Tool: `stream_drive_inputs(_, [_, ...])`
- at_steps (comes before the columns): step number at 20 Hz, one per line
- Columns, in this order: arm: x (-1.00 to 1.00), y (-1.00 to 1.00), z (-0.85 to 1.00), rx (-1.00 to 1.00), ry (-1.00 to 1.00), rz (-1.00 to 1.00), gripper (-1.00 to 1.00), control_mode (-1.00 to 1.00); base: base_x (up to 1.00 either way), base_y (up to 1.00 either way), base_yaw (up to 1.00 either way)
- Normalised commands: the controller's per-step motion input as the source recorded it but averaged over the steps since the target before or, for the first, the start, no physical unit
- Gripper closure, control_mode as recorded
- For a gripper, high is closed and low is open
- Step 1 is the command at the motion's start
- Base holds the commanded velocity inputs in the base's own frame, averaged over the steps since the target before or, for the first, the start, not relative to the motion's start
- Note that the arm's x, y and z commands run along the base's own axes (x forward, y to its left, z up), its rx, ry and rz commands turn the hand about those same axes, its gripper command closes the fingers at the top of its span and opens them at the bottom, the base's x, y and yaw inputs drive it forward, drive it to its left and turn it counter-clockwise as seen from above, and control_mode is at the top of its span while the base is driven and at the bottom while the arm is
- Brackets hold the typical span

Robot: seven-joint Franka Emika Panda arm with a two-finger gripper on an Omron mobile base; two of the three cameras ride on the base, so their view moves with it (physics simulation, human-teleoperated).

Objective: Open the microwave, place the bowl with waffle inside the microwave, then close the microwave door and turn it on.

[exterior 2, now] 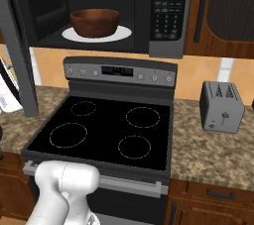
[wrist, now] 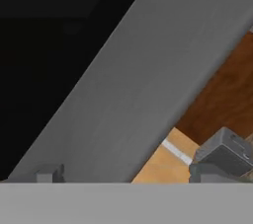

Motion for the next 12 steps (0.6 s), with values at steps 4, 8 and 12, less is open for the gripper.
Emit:
stream_drive_inputs(4, [0.19, -0.33, 0.23, 0.45, 0.16, 0.0, -1.0, -1.0, 0.0, 0.0, 0.0])
stream_drive_inputs(8, [0.21, -0.36, 0.48, 0.43, 0.22, 0.0, -1.0, -1.0, 0.0, 0.0, 0.0])
stream_drive_inputs(12, [0.36, -0.42, 0.24, 0.42, 0.12, 0.0, -1.0, -1.0, 0.0, 0.0, 0.0])
